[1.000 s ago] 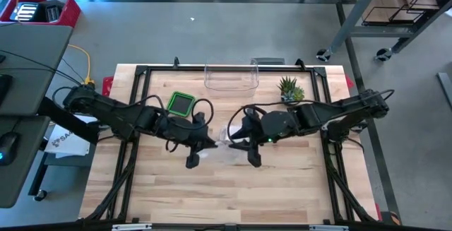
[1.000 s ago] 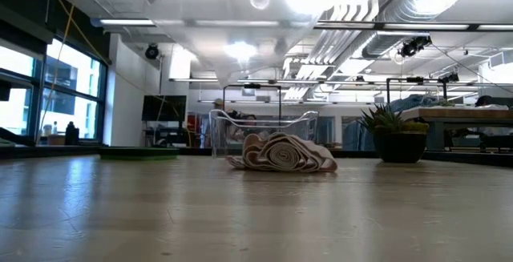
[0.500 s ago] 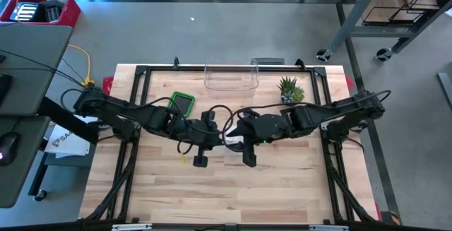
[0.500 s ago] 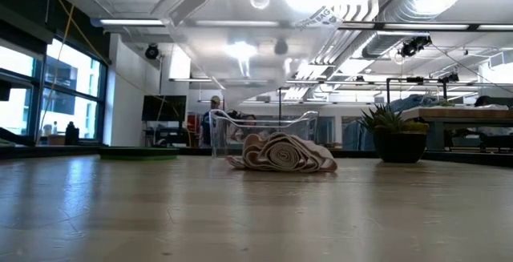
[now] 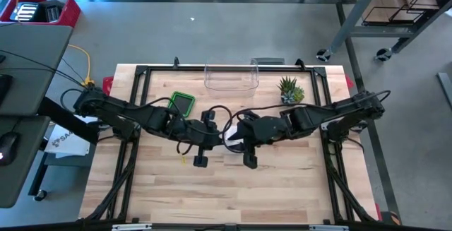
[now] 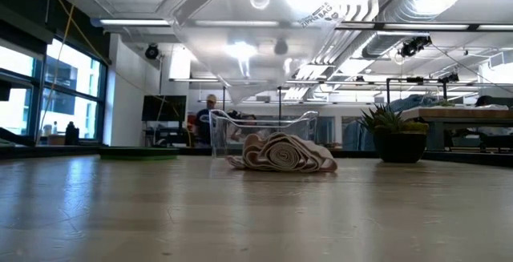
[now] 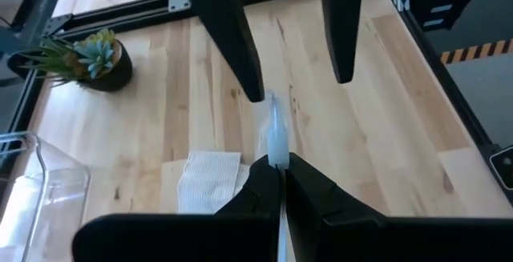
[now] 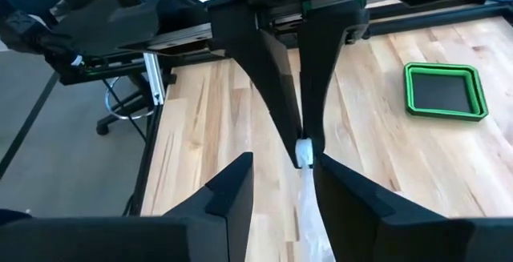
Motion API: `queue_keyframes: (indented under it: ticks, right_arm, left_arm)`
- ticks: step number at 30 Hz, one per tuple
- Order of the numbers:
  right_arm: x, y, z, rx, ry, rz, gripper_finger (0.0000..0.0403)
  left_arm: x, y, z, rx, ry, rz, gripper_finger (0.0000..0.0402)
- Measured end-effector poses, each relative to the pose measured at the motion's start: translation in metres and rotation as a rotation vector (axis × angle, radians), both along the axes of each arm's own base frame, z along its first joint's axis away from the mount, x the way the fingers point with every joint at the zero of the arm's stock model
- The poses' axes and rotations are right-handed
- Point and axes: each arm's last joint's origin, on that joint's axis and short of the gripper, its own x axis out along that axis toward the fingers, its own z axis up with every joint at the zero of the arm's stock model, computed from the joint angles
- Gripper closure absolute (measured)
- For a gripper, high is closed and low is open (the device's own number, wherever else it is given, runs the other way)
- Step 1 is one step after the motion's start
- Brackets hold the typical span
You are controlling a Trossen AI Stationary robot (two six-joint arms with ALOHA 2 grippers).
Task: Roll bandage
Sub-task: Open the transparent zip bag
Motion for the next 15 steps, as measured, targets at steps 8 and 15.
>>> queue_keyframes:
  ticks: [8,15]
  right_arm:
    - [0.0004,-0.0009,-0.0006,-0.002,0.003,-0.005,0.0281]
    - [-0.0001,-0.0004,-0.0013,0.008,0.015,0.01,0.0281]
  left_arm:
    - [0.0016,-0.0017,0.0005,0.021,-0.016,-0.024,0.0401]
    - [0.0029,-0.0021,0.0023,0.044,-0.038,-0.049,0.0401]
